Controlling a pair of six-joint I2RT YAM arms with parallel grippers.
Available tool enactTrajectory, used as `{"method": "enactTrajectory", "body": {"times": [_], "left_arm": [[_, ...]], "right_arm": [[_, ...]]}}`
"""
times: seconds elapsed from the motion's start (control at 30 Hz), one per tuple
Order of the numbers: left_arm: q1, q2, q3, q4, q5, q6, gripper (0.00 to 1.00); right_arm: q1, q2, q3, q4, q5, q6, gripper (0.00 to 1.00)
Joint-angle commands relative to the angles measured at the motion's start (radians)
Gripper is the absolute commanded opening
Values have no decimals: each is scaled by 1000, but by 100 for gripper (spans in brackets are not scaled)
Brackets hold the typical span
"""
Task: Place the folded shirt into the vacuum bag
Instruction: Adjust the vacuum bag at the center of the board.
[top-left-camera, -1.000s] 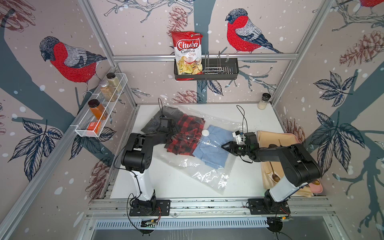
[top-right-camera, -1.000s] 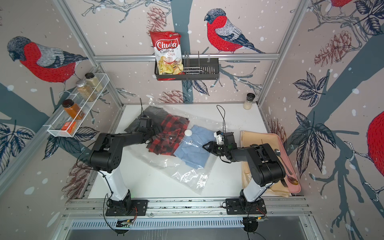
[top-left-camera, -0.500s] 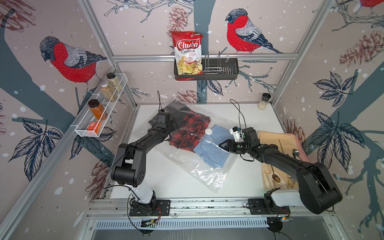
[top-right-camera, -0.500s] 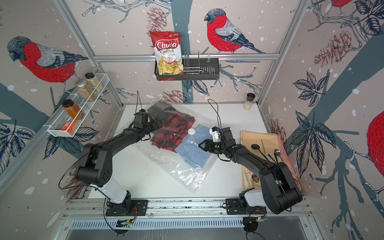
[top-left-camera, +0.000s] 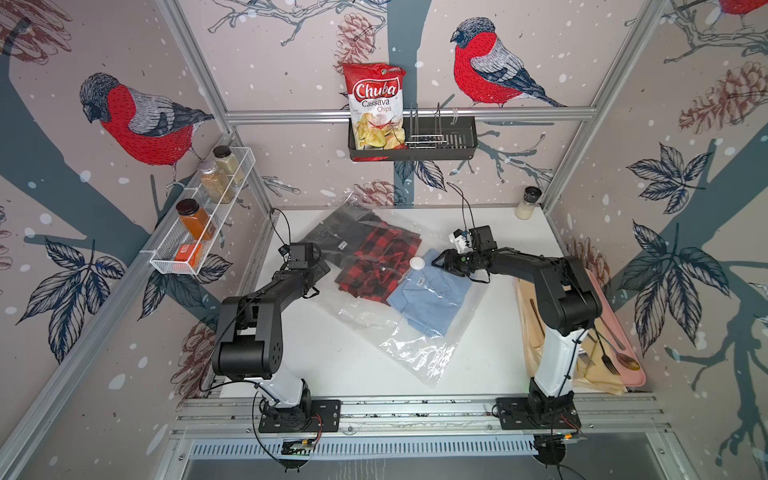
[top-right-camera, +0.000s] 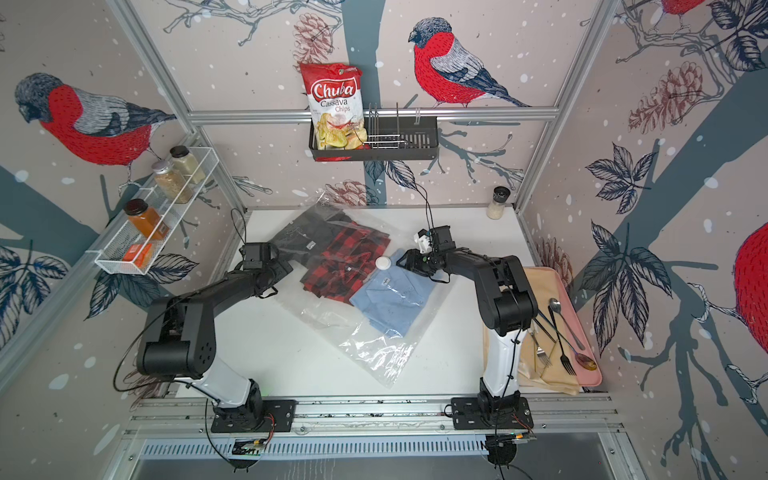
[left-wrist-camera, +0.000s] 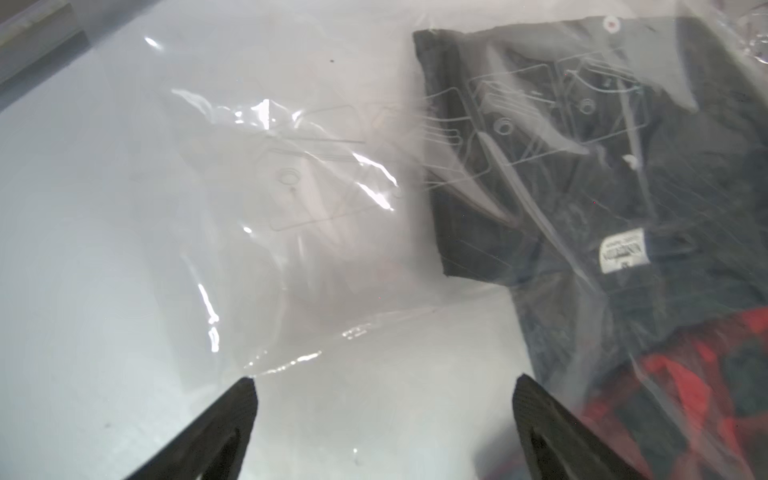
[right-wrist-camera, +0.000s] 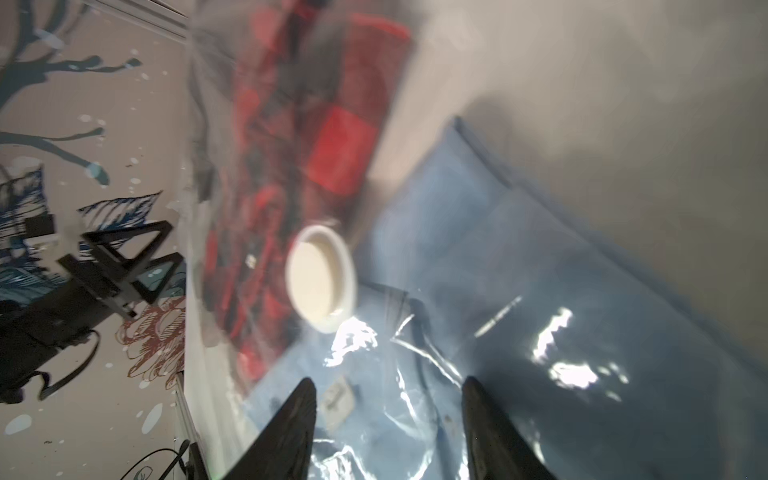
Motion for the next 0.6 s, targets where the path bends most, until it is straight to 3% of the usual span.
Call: {"method": "enactTrajectory", "body": {"times": [0.0,0.13,0.37,0.5,0.57], "left_arm": [[22,37,30,11,34,-6,96],[8,32,60,-2,112,20,90],[-168,-56,105,-40,56,34,90],[-278,42,178,-12,117,41,90],[-338,153,279,-58,108,57,89]], "right_arm": [[-12,4,-99,-4,94,12,56],[-19,-99,-344,108,150,64,56],[-2,-308,-681,279,124,159,56],[26,-416,-783,315,126,206,56],[44,-464,-806,307,130,220,56]]}}
